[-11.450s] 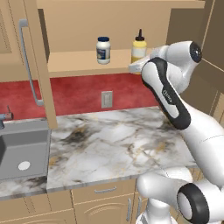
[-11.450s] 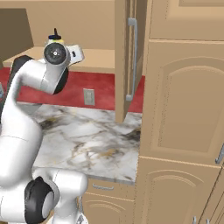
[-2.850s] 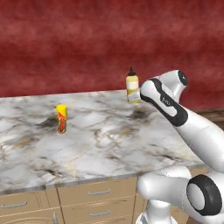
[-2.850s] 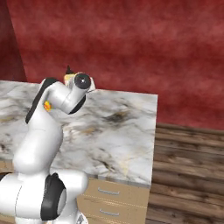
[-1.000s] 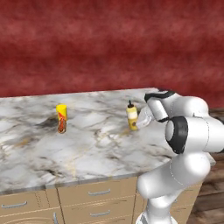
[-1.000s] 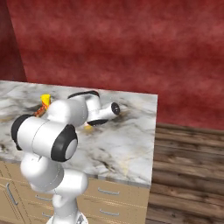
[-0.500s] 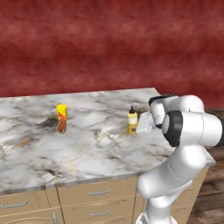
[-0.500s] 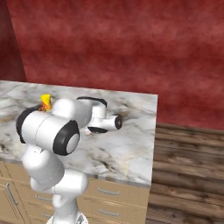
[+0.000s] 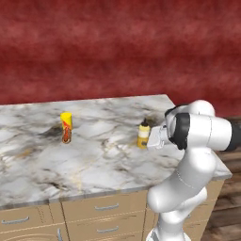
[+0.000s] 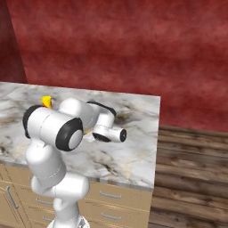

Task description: Move the mayonnaise and mustard from the cabinet to the dining counter.

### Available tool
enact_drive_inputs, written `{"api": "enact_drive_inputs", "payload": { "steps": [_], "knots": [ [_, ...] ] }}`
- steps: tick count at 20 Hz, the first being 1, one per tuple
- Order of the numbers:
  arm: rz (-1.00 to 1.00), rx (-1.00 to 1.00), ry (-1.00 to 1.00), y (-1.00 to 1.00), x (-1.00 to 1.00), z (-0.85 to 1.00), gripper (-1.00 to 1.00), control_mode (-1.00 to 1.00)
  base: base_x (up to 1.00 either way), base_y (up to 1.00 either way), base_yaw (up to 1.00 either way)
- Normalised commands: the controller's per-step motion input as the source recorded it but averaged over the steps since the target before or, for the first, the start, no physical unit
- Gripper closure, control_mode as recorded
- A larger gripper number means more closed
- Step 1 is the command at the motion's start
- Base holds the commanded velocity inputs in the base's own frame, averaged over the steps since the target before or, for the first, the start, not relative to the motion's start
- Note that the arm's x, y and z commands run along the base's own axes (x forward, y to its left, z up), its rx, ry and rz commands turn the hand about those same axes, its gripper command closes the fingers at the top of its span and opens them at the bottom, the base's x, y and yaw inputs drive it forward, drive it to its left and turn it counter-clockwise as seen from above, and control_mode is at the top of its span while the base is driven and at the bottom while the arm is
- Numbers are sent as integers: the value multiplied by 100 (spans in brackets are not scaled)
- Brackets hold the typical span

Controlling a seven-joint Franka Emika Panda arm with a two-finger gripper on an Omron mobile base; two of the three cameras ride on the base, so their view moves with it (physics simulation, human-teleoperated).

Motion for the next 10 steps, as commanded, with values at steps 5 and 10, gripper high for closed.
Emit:
{"api": "enact_drive_inputs", "payload": {
  "steps": [5, 10],
  "knots": [
    [0, 1, 0, 0, 0, -11, 100, -100, 0, 0, 0],
    [0, 0, 0, 0, 0, -9, 100, -100, 0, 0, 0]
  ]
}}
